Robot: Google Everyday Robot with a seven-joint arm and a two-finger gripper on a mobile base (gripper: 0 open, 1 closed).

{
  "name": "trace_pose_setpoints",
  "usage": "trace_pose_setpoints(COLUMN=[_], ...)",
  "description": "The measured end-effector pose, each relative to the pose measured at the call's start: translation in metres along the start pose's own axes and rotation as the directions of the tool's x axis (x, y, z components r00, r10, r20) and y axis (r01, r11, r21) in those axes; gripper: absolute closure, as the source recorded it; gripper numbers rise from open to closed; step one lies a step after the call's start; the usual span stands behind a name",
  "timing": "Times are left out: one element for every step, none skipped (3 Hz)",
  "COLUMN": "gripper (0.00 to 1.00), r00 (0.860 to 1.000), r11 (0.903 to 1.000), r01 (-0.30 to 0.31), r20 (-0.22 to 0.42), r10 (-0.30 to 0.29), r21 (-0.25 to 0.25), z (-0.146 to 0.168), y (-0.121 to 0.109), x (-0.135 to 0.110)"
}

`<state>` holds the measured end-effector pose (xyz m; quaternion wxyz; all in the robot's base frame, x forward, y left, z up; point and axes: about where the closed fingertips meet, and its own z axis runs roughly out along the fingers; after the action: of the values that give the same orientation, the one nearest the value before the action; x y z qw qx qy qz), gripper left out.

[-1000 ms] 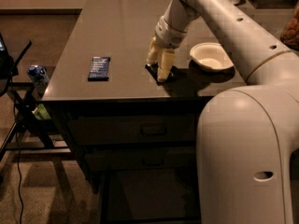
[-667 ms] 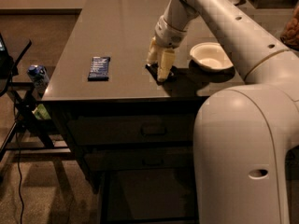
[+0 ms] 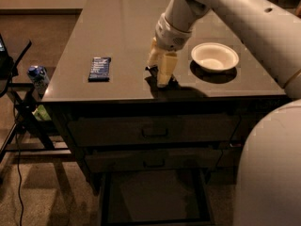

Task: Place rxbar chocolate into bottom drawer

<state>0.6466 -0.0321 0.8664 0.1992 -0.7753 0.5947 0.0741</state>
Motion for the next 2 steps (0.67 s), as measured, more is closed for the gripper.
trace_pose_setpoints(gripper=[1.00,1.00], r00=[1.000,1.000], r11=[1.0000,0.9999], r01=[0.000,-0.010], r20=[0.000,-0.005], r10=[0.000,0.010], r21=[0.001,-0.010], z=[0.000,-0.002], y=[-0.001,0.019], x=[0.000,0.006])
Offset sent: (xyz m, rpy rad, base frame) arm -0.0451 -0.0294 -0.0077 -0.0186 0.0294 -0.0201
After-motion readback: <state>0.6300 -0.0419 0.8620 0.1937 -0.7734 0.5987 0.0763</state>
